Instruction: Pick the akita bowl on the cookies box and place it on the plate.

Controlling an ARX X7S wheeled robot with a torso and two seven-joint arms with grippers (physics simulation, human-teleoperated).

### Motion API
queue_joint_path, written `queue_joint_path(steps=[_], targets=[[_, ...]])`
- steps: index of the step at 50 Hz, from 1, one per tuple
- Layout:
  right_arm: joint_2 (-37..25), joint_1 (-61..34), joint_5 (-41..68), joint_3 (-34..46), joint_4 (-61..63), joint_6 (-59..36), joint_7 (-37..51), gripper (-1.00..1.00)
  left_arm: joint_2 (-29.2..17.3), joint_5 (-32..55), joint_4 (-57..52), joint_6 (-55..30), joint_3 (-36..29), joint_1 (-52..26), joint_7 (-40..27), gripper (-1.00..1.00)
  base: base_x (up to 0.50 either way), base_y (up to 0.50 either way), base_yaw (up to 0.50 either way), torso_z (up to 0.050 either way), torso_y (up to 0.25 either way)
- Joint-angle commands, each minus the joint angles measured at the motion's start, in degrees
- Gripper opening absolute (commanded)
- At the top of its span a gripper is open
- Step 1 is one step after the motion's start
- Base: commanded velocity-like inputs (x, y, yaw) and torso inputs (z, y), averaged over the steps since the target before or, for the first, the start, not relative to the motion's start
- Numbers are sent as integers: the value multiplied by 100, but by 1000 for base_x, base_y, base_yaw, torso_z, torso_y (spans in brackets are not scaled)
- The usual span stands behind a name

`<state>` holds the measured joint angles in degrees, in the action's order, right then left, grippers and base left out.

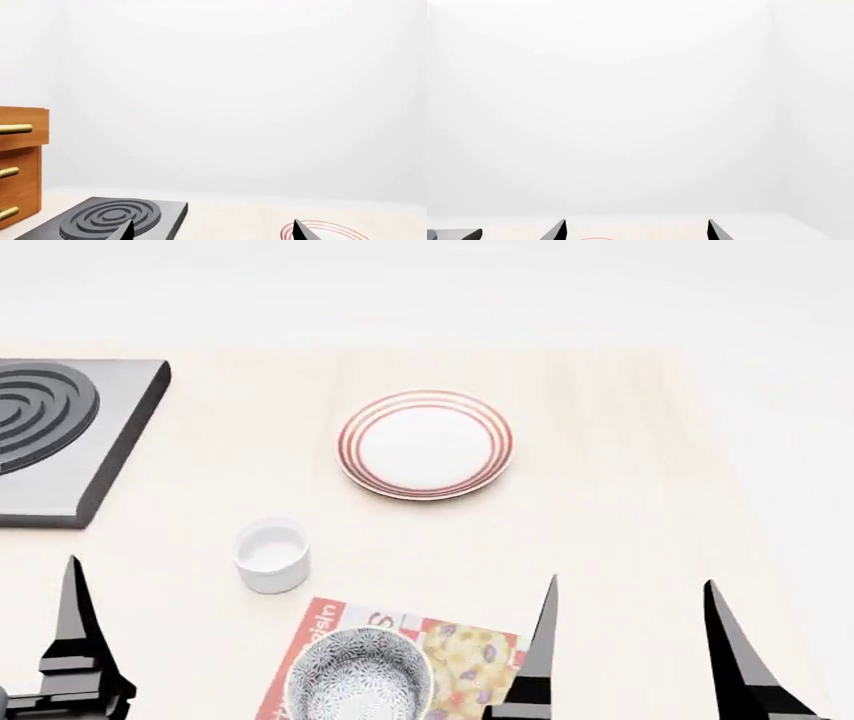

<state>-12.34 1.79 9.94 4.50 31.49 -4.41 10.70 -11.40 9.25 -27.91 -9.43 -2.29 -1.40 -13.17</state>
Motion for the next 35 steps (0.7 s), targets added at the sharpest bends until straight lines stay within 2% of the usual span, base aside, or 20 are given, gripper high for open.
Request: queue_joint_path(steps=[1, 4, 30, 35], targets=[[-9, -16, 5, 103, -88, -5, 25, 100, -44, 33, 30, 28, -3, -1, -47, 100, 0, 0, 0, 0, 0], [-44, -1, 78, 114, -112, 113, -56, 100, -52, 40, 31, 33, -8, 1, -58, 100, 39, 0, 0, 0, 0], [-212, 125, 324, 190, 19, 352, -208, 100, -145, 200, 27, 60, -40, 15, -78, 100, 500, -1, 0, 0, 0], [-86, 114, -113, 161, -104, 534, 77, 100, -156, 490, 26, 358, 42, 107, 100, 100, 500, 0, 0, 5, 0]])
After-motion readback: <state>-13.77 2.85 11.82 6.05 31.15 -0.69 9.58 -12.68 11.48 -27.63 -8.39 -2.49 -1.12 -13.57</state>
